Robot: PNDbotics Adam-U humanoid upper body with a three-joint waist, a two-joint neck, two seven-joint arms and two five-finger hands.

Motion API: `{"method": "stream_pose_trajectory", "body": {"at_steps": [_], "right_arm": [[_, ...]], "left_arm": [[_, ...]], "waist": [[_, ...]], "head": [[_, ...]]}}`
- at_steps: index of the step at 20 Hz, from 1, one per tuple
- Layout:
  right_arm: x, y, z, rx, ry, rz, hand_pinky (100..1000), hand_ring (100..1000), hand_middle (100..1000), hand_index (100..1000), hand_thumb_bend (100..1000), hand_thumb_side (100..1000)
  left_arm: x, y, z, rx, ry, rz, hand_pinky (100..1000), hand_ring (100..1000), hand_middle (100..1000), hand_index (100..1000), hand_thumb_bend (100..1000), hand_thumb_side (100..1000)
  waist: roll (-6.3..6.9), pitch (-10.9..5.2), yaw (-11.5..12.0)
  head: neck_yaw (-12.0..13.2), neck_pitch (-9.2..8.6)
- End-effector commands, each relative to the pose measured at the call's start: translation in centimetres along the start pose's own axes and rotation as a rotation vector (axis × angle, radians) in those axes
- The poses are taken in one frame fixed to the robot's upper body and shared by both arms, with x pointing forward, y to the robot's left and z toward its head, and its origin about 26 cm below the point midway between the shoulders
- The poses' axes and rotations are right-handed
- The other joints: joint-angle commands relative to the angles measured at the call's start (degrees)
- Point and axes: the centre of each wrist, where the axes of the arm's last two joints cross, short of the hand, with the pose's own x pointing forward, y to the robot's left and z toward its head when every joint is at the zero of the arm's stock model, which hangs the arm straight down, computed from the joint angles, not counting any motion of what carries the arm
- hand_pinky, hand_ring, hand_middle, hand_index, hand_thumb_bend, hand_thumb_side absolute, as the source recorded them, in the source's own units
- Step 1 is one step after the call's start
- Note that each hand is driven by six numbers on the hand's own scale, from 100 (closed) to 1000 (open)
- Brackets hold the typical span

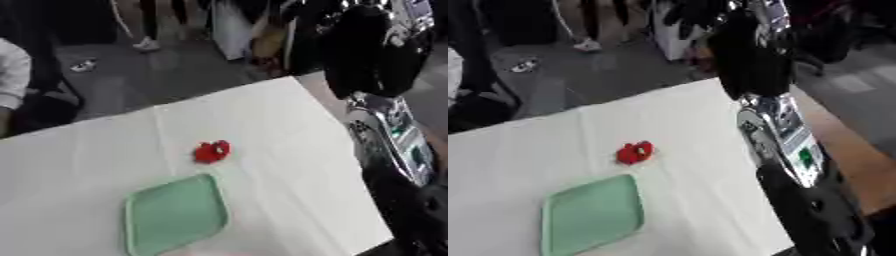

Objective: Pick up objects on the table and place them in the box.

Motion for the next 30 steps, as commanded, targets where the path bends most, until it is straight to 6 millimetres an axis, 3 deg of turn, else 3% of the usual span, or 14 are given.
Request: {"method": "stream_pose_trajectory", "body": {"at_steps": [1,12,18,24,25,26,27,30], "right_arm": [[0.5,-0.3,-0.3,0.021,-0.009,0.018,534,373,442,565,100,806],[0.5,-0.2,-0.2,0.025,-0.005,0.016,534,375,443,568,100,807],[0.5,-0.3,0.0,0.041,0.019,0.057,532,374,455,586,100,808],[1.1,-0.8,-0.9,0.091,0.05,0.261,532,390,484,628,100,765],[1.4,-0.8,-1.3,0.115,0.049,0.316,569,463,543,656,100,772],[1.6,-0.7,-1.7,0.143,0.049,0.365,565,456,533,652,100,771],[1.7,-0.8,-2.3,0.175,0.052,0.415,609,522,622,683,100,780],[0.4,-1.3,-3.8,0.263,0.072,0.538,625,560,682,710,100,809]], "left_arm": [[0.4,0.9,-0.6,0.025,-0.033,-0.017,326,491,681,809,274,797],[0.3,0.9,-0.6,0.029,-0.032,-0.018,327,491,681,809,276,795],[0.4,0.9,-0.8,0.039,-0.037,-0.016,331,494,681,809,280,792],[0.3,1.0,-0.7,0.042,-0.035,-0.017,331,494,681,809,281,792],[0.3,1.0,-0.7,0.04,-0.035,-0.017,331,494,681,809,281,792],[0.3,1.0,-0.7,0.038,-0.036,-0.017,331,494,681,809,281,792],[0.3,1.0,-0.7,0.036,-0.036,-0.017,331,493,680,809,281,793],[0.3,0.9,-0.6,0.029,-0.034,-0.015,330,493,680,809,281,793]], "waist": [[-0.18,-0.49,0.1],[-0.2,-0.54,0.1],[-0.07,-0.9,0.9],[-0.09,-1.13,1.5],[-0.13,-1.2,1.6],[-0.16,-1.25,1.7],[-0.2,-1.32,1.8],[-0.23,-1.38,1.9]], "head": [[0.9,-0.01],[2.1,1.33],[2.1,6.09],[0.5,7.06],[0.1,7.1],[-0.3,7.12],[-0.8,7.15],[-1.9,6.96]]}}
